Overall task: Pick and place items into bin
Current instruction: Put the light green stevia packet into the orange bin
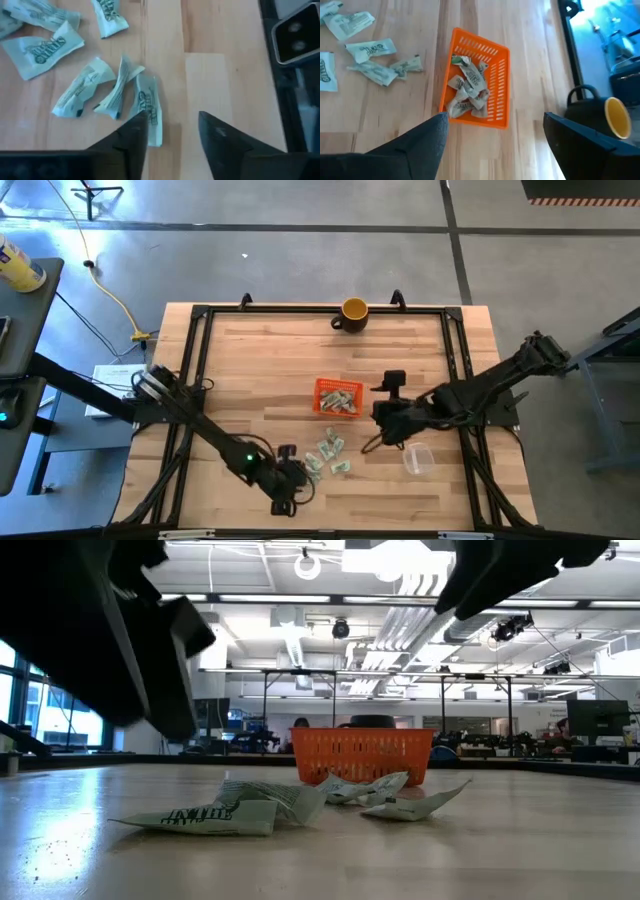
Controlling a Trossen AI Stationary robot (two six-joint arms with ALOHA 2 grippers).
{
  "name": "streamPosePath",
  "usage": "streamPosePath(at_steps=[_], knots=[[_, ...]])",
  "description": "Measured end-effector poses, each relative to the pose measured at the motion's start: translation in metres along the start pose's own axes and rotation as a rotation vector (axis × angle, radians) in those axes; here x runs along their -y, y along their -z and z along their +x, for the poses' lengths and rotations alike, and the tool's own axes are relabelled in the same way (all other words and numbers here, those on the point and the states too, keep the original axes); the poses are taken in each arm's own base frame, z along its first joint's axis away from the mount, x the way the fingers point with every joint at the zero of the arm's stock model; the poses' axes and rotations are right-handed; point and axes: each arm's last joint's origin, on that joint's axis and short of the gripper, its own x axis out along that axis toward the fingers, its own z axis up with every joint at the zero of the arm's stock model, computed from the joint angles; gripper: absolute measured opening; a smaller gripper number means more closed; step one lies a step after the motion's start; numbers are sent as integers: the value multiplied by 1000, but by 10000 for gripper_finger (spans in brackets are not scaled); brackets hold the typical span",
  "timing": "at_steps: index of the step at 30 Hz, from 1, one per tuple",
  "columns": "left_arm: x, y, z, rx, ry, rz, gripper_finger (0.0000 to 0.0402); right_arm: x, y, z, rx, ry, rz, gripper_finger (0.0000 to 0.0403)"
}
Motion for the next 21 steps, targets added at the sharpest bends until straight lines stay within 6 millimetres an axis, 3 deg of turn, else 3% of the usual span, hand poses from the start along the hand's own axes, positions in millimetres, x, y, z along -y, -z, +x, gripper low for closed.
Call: streamPosePath(at_steps=[7,15,21], knots=[[2,-2,8,21,-16,-18,264,-5,3,-5,-4,9,43,317],[-13,9,17,-4,-42,-41,239,-3,6,-4,-31,29,87,317],[-26,4,24,-29,26,-66,230,-2,8,-3,-50,35,81,317]])
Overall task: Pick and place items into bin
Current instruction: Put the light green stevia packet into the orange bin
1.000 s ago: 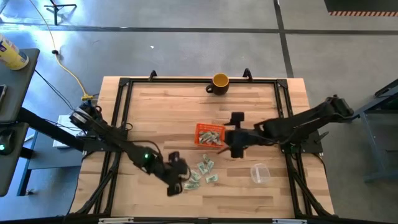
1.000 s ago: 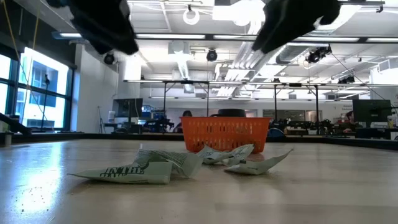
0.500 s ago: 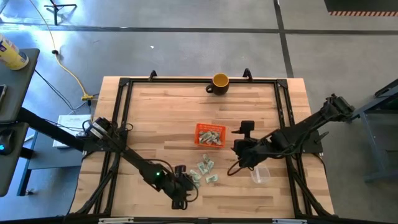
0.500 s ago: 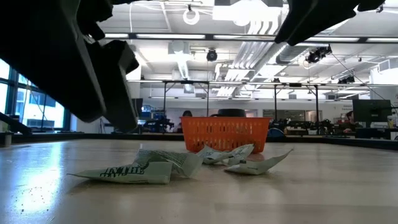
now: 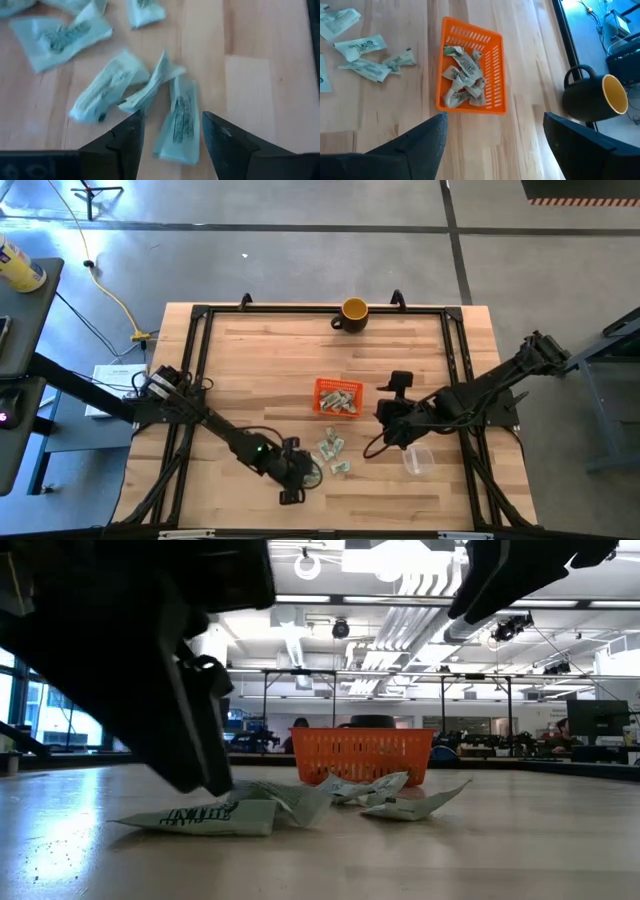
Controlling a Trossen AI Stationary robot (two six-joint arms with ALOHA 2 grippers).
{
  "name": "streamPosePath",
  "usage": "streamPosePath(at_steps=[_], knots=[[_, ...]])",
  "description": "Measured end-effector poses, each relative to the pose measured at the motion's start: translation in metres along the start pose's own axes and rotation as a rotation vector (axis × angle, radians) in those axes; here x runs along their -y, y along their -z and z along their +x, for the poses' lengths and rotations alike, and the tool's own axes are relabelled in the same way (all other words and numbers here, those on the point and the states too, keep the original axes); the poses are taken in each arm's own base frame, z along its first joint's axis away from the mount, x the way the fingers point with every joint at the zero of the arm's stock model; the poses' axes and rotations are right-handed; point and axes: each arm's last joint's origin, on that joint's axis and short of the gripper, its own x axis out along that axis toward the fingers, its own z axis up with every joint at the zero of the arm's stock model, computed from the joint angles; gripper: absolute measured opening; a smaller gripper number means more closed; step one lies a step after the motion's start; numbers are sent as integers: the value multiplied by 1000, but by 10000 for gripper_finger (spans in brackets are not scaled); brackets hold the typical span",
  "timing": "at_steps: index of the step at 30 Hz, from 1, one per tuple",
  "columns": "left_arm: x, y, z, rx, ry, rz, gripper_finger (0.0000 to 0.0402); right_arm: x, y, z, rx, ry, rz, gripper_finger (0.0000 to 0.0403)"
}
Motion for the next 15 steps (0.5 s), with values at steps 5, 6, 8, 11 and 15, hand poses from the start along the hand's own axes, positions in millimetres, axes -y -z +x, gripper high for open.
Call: streamPosePath(at_steps=[5,6,8,11,15], knots=[[2,7,12,-35,19,32,230,1,4,0,-34,10,-4,317],[2,8,12,-39,17,19,230,2,5,0,-43,13,5,317],[4,10,14,-32,-4,17,230,2,7,0,-59,19,21,317],[5,12,14,-24,-37,31,228,3,8,0,-72,25,39,317],[3,13,14,-22,-66,77,198,3,10,0,-87,33,30,317]])
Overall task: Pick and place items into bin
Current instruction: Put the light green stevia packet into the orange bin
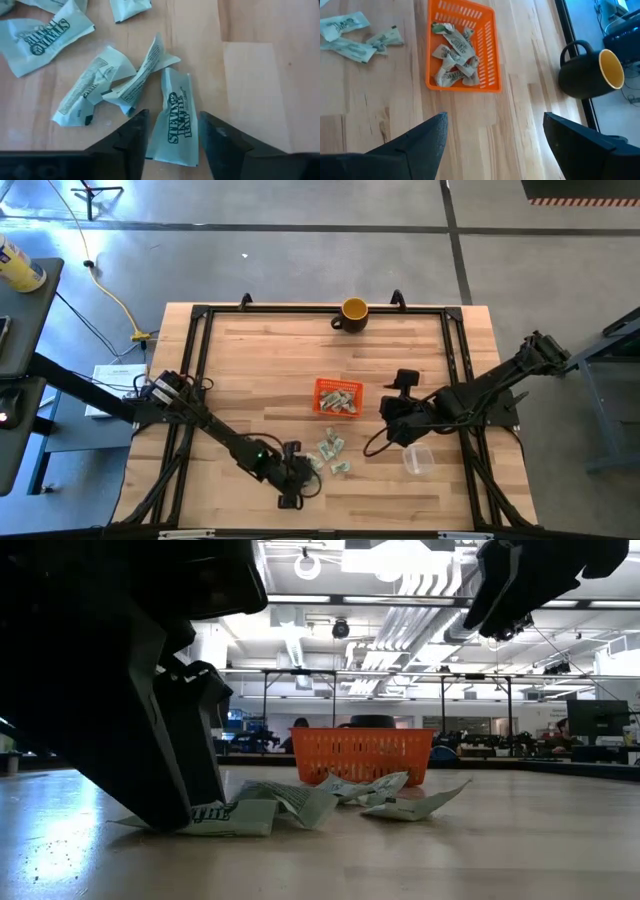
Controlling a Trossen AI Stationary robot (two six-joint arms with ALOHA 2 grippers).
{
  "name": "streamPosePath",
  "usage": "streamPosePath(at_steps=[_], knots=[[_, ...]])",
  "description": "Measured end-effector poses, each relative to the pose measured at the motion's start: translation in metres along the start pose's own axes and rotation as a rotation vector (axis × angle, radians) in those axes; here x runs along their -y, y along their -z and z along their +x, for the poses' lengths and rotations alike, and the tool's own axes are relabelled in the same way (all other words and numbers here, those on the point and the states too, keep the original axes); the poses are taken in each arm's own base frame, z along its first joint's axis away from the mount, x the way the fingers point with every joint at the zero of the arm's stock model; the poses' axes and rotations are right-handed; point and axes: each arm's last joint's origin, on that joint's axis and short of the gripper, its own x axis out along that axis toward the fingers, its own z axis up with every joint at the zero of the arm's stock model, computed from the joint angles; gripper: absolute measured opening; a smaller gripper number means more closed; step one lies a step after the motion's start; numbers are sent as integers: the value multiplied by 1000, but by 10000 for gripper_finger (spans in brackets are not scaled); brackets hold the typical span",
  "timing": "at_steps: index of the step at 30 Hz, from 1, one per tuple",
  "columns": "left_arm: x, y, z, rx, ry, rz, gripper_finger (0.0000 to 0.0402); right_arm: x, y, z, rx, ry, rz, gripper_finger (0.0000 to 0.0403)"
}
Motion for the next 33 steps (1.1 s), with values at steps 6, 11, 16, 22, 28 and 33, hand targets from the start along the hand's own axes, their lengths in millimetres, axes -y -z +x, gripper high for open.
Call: streamPosePath(at_steps=[6,11,16,22,28,33], knots=[[-5,-2,-1,12,-42,19,84,8,9,2,-92,50,-9,317],[-6,-5,-18,-73,14,20,26,9,11,0,-94,75,-9,316],[-11,-33,-68,-59,-122,47,49,12,9,0,-54,146,-7,316],[-56,-77,-96,7,-204,133,28,23,9,-8,-9,175,35,316],[-132,-113,-86,103,-217,85,44,49,14,-5,-131,91,88,316],[-196,-125,-87,139,-230,20,114,66,13,-2,-136,96,43,316]])
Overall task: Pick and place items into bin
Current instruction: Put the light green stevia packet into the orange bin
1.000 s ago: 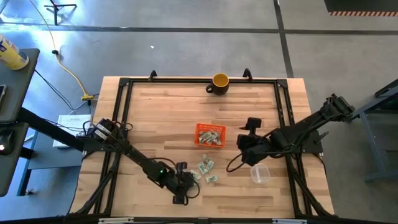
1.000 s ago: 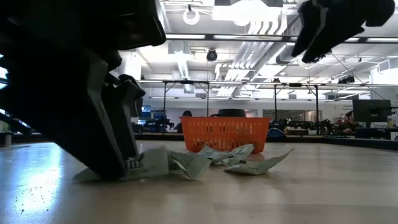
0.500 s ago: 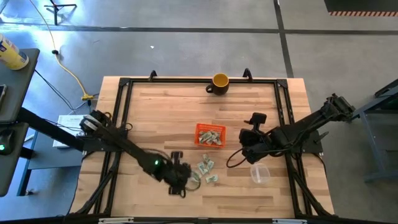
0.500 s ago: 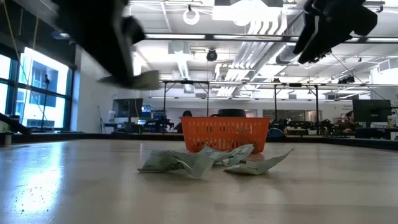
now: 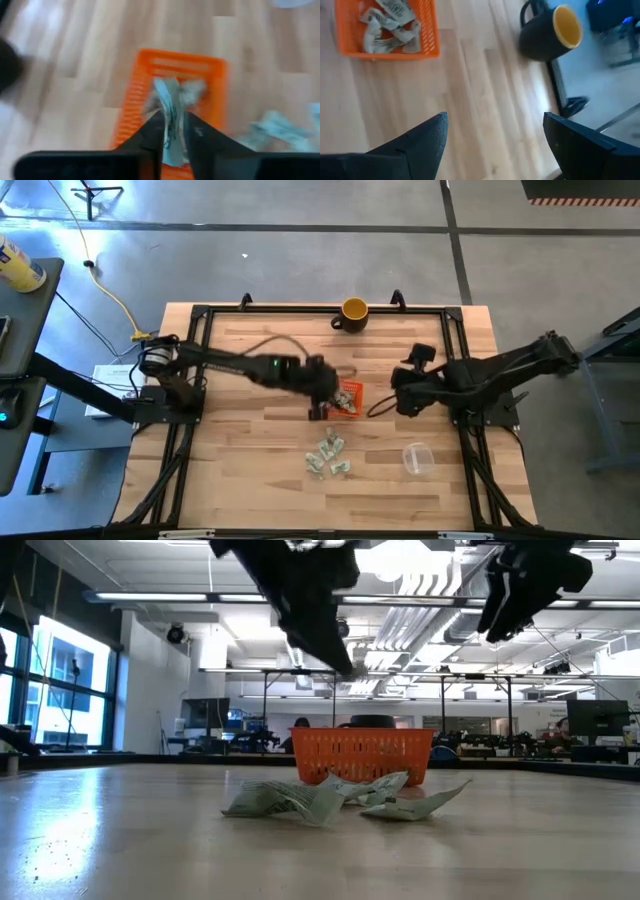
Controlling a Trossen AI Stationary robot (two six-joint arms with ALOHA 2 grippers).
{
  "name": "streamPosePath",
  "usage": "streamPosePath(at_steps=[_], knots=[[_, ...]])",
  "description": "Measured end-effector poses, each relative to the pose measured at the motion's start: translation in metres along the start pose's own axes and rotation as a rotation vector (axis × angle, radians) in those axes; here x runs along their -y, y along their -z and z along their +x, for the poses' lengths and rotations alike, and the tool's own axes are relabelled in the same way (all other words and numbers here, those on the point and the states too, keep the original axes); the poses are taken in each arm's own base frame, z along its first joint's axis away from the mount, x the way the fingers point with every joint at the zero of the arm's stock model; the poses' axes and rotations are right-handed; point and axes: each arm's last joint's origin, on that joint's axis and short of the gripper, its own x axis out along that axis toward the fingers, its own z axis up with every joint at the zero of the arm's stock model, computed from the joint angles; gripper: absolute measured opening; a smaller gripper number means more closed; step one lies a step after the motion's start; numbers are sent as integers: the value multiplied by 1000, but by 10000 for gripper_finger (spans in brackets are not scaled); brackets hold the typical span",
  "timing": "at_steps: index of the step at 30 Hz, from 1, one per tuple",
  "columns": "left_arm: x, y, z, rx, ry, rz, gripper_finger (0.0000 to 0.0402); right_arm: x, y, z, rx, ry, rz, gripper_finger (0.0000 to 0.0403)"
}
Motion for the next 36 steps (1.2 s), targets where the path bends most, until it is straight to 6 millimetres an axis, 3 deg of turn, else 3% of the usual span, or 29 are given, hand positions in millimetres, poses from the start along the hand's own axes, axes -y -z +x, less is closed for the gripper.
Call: streamPosePath(at_steps=[4,7,11,15,19,25,30,36], knots=[[-29,-1,5,13,30,-86,149,8,-5,6,6,-4,-22,316],[-26,-2,4,15,132,-142,154,13,-9,10,20,2,-29,316],[1,2,1,-39,209,-182,150,23,-18,20,39,-103,-10,316],[43,15,-14,-165,223,-112,156,31,-21,36,56,-232,38,316],[76,36,-24,-313,131,-194,173,30,-5,59,-5,-237,27,316],[140,55,-33,-222,266,-73,198,13,27,89,-104,-305,21,316],[173,62,-17,-66,339,9,204,1,42,98,-133,-324,24,316],[185,78,18,-106,381,94,198,-2,40,92,-126,-333,38,316]])
